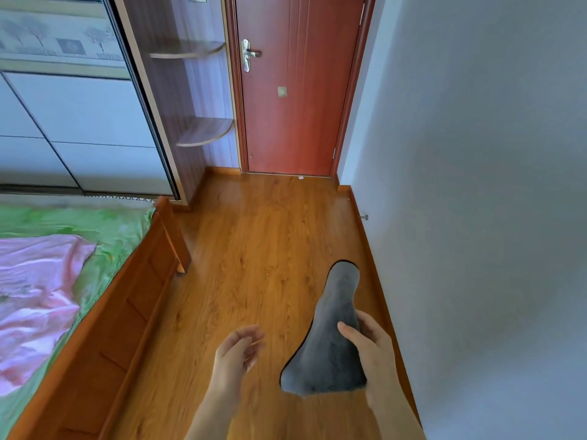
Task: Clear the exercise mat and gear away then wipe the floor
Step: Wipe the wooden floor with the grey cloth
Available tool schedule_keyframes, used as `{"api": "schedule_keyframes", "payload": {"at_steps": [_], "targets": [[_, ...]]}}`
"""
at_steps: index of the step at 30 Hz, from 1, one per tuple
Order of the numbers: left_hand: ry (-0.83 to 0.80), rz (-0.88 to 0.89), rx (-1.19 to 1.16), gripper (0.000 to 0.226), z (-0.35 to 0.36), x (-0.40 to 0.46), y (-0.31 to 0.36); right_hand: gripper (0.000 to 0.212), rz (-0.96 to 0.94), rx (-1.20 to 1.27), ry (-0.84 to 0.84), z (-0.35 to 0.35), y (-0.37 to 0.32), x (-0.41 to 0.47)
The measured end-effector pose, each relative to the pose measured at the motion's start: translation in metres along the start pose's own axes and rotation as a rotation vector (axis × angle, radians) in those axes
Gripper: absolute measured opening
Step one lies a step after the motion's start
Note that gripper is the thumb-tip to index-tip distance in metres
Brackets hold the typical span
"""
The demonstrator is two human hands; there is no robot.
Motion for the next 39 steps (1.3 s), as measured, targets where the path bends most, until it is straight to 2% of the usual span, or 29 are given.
{"api": "schedule_keyframes", "payload": {"at_steps": [13,25,36,39], "targets": [[0.113,-0.031,-0.054,0.025,0.061,0.092,0.035,0.013,0.062,-0.062,-0.136,0.053,-0.008,0.128],[0.068,0.072,-0.145,0.023,0.164,0.211,0.129,0.014,0.001,-0.073,-0.167,0.115,-0.082,0.284],[0.139,0.067,-0.124,0.025,0.220,0.272,0.155,0.011,0.087,-0.086,-0.273,0.156,-0.094,0.387],[0.146,0.098,-0.042,0.023,0.247,0.294,0.156,0.010,0.137,-0.098,-0.307,0.167,-0.098,0.431]]}}
Point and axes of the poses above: each hand's wrist, its own x-axis towards the middle knuckle, its own z-axis out of the palm, y = z × x, the point moved 4 cm from there along x, towards the middle knuckle, and after that the axes turned 10 degrees about y, right-handed, at the moved point
